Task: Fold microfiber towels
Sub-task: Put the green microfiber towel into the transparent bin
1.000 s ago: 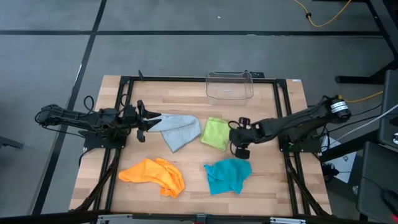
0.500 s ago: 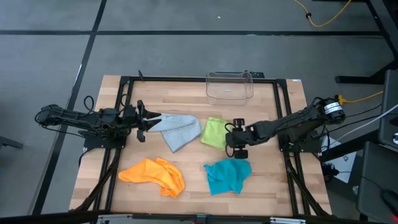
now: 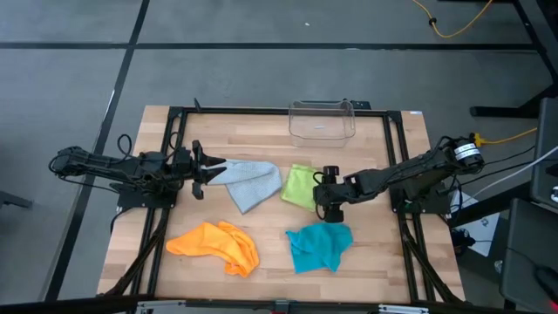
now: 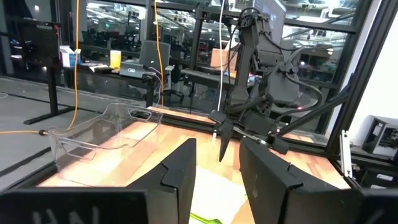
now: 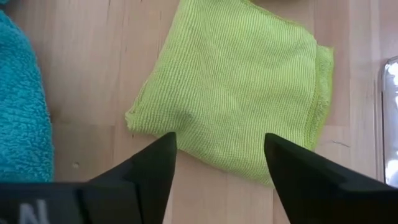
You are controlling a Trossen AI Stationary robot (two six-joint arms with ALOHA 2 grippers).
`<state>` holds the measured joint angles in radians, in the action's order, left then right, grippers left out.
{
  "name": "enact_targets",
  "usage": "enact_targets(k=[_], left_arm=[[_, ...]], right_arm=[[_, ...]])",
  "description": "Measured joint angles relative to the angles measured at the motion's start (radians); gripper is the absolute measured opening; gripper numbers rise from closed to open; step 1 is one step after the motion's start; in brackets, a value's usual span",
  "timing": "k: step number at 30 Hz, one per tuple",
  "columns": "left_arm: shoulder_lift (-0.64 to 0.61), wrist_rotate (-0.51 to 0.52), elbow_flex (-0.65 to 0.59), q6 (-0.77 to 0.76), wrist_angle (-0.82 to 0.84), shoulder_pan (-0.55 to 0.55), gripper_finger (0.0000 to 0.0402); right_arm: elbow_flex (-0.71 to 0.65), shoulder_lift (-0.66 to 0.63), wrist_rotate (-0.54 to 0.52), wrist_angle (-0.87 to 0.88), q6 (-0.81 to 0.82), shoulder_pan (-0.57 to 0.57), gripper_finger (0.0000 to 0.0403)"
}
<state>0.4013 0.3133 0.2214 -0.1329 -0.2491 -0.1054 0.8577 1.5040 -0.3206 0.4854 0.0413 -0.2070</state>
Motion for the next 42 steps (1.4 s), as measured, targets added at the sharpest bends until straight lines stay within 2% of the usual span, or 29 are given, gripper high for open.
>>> enact_targets(k=[7,14,20,23,27,32,36,40,42], left_arm=[[0.0,0.0,0.0,0.004,0.089,0.0,0.0115],[0.013,-0.001,0.0,-0.046,0.096,-0.003,0.0115],[0.024,-0.002,0.0,0.047,0.027,-0.006,0.0115],[0.032,-0.038,0.0,0.111,-0.03,-0.006,0.0115],[0.033,-0.058,0.0,0.128,-0.026,-0.007,0.0115],[0.033,-0.058,0.0,0.113,-0.028,-0.007,0.0115],[0.033,-0.058,0.0,0.102,-0.028,-0.007,0.0115],[0.033,-0.072,0.0,0.012,-0.02,-0.007,0.0115],[0.033,-0.089,0.0,-0.002,-0.02,-0.007,0.0115]], right_arm=[[0.0,0.0,0.0,0.001,0.003,0.0,0.0252],[0.0,0.0,0.0,0.001,0.002,0.0,0.0252],[0.0,0.0,0.002,-0.006,0.002,0.0,0.0252],[0.0,0.0,0.06,0.008,-0.008,0.0,0.0252],[0.0,0.0,0.18,0.048,-0.109,-0.008,0.0252],[-0.011,0.0,0.208,0.042,-0.259,-0.035,0.0252],[-0.051,0.009,0.095,0.043,-0.338,-0.054,0.0252],[-0.093,0.026,-0.046,-0.003,-0.385,-0.058,0.0252],[-0.094,0.039,-0.069,-0.016,-0.39,-0.059,0.0252]])
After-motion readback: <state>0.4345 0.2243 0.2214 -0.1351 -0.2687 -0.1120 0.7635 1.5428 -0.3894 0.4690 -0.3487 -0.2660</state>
